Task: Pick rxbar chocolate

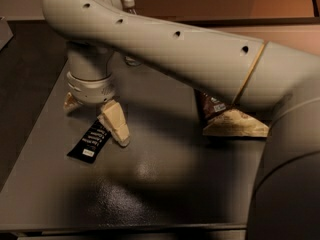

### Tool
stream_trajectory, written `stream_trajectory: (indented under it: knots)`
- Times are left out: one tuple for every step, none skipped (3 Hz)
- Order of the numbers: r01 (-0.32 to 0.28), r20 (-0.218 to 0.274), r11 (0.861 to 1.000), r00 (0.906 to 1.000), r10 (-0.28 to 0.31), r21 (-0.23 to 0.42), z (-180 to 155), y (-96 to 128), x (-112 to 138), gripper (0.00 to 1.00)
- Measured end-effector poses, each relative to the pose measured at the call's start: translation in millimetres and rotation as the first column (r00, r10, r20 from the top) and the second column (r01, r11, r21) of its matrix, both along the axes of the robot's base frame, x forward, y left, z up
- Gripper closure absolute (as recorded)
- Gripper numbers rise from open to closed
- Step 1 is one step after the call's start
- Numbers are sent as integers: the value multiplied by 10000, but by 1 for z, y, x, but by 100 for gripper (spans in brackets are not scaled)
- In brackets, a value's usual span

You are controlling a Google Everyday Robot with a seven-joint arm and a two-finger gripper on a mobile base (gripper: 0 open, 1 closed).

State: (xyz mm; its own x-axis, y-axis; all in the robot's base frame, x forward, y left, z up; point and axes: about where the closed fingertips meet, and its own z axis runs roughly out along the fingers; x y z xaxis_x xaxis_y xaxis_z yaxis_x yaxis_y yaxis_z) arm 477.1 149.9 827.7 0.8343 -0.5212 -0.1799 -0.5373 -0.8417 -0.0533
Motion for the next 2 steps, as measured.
stream_trajectory:
  knots:
    - [-319, 33, 9994, 9995, 320, -144, -1, 4, -7, 0]
    - [-360, 99, 9990, 9993, 362, -273, -1, 2, -10, 16]
